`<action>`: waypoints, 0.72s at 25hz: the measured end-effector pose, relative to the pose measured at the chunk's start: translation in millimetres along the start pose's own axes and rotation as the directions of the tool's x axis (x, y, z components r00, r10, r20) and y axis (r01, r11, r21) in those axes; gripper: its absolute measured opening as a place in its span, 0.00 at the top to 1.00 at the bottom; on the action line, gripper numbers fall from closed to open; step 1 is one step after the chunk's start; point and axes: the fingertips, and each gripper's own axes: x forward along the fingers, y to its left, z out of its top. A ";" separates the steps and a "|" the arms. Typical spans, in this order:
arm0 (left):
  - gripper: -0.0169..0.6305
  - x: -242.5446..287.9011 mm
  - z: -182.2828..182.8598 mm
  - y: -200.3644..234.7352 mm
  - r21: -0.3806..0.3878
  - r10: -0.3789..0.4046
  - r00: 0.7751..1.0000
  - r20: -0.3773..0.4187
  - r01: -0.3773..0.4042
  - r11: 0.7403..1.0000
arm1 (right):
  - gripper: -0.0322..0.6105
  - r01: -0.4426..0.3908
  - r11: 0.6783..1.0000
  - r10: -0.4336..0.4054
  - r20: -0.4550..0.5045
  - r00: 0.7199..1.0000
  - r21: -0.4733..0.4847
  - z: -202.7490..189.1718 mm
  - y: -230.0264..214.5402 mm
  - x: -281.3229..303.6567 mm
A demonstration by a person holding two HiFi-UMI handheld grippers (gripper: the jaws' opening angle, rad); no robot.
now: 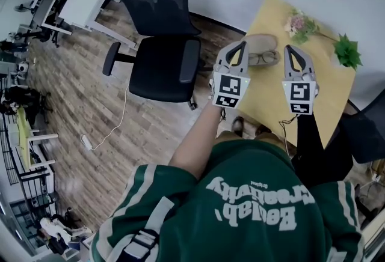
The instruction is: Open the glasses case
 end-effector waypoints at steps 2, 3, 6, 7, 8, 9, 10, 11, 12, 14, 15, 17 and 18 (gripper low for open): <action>0.95 -5.7 5.7 2.0 0.004 -0.004 1.000 0.009 0.004 1.000 | 0.94 0.009 1.000 -0.009 0.011 1.000 0.020 6.0 4.1 -6.7; 0.95 -8.7 8.2 3.2 0.007 -0.007 1.000 0.012 0.007 1.000 | 0.94 0.013 1.000 -0.014 0.016 1.000 0.025 9.8 6.7 -9.7; 0.95 -17.1 14.8 8.3 0.017 -0.010 1.000 0.020 0.010 1.000 | 0.94 0.023 0.999 -0.024 0.033 0.999 0.030 21.3 14.7 -15.9; 0.95 -19.1 16.6 10.4 0.019 -0.010 1.000 0.023 0.009 1.000 | 0.94 0.027 0.999 -0.028 0.039 0.999 0.032 24.7 16.9 -17.1; 0.95 -21.0 18.8 12.2 0.020 -0.010 1.000 0.026 0.009 1.000 | 0.94 0.030 0.999 -0.032 0.045 0.998 0.034 27.8 18.7 -18.5; 0.95 -23.1 21.6 13.8 0.022 -0.011 0.999 0.030 0.010 1.000 | 0.94 0.035 0.999 -0.037 0.050 0.998 0.035 30.6 20.3 -20.2; 0.95 -25.6 24.9 15.3 0.023 -0.012 0.999 0.035 0.011 1.000 | 0.94 0.039 0.999 -0.041 0.055 0.998 0.037 33.4 22.1 -22.3; 0.95 -28.6 28.4 16.7 0.024 -0.014 0.999 0.042 0.013 1.000 | 0.94 0.043 0.998 -0.045 0.059 0.997 0.039 36.2 24.0 -24.5; 0.95 -31.7 31.9 18.2 0.025 -0.016 0.999 0.050 0.015 1.000 | 0.94 0.046 0.998 -0.048 0.064 0.997 0.041 38.9 26.2 -26.5; 0.95 -37.3 38.0 20.7 0.026 -0.018 0.998 0.064 0.016 1.000 | 0.94 0.049 0.998 -0.052 0.071 0.996 0.049 42.7 29.8 -30.0; 0.95 -39.4 40.3 20.8 0.030 -0.020 0.997 0.069 0.018 0.999 | 0.94 0.051 0.997 -0.055 0.073 0.996 0.055 43.3 30.5 -32.2; 0.95 -42.7 43.2 20.0 0.038 -0.024 0.997 0.077 0.021 0.999 | 0.94 0.059 0.996 -0.065 0.079 0.995 0.073 43.6 30.1 -37.0; 0.95 -44.4 43.8 20.6 0.041 -0.024 0.997 0.080 0.021 0.999 | 0.94 0.063 0.995 -0.070 0.086 0.994 0.081 44.2 30.0 -38.7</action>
